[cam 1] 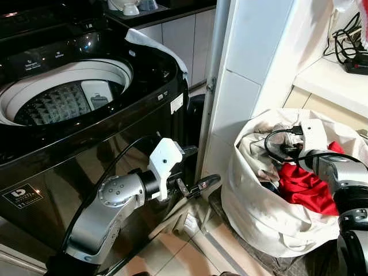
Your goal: Clothes washing
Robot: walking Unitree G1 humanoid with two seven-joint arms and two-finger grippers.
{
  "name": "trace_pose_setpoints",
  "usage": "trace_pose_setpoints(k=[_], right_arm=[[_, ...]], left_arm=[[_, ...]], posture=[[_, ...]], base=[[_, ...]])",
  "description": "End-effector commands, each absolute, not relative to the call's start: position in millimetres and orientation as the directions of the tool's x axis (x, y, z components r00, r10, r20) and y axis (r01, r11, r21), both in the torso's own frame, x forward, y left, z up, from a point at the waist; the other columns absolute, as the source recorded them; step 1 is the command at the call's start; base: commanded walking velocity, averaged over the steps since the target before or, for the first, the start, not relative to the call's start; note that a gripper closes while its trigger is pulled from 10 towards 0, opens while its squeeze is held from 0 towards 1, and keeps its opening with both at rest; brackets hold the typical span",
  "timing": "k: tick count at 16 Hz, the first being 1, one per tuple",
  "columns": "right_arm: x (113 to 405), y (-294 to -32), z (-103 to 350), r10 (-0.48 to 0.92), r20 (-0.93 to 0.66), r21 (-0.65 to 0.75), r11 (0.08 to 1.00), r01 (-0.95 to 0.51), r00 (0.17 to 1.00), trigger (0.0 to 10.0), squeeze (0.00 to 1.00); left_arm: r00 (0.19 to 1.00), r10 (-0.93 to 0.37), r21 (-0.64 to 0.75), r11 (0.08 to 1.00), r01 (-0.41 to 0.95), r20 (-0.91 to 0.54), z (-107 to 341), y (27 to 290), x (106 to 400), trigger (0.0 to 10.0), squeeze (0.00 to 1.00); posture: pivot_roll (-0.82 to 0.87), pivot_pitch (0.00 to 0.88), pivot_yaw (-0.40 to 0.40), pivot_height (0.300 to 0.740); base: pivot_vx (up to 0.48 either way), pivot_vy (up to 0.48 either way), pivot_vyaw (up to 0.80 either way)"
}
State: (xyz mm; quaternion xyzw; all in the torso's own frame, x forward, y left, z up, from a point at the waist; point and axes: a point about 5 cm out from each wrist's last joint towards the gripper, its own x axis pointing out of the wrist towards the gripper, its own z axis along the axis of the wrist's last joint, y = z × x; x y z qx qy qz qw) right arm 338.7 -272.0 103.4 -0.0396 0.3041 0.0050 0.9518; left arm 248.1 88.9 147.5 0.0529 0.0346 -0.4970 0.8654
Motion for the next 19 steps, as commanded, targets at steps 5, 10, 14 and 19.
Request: trace_pose_setpoints(k=[5,10,14,19], right_arm=[[338,-283,136,-0.042,-0.42,-0.044,0.999,0.025,0.907,0.0,0.0],[322,-275,225,0.053,-0.051,0.044,0.998,-0.051,0.997,0.0,0.0],[306,-257,294,0.165,0.211,0.031,0.984,-0.176,0.963,0.0,0.0],[301,-267,331,0.094,0.351,0.015,0.994,-0.106,0.932,0.0,0.0]], left_arm=[[0.533,-0.842,0.121,0.522,0.844,-0.088,156,86,252,10.0,0.0],[0.712,-0.699,0.18,0.711,0.679,0.074,181,100,277,10.0,0.0],[0.68,-0.713,0.175,0.702,0.691,0.173,207,92,285,10.0,1.0],[0.665,-0.728,0.191,0.686,0.703,0.169,207,88,286,10.0,1.0]], posture=[[-0.03,0.0,-0.012,0.74],[-0.05,0.0,0.031,0.74],[-0.07,0.0,0.056,0.74],[-0.06,0.0,0.052,0.74]], base=[[0.0,0.0,0.0],[0.0,0.0,0.0],[0.0,0.0,0.0],[0.0,0.0,0.0]])
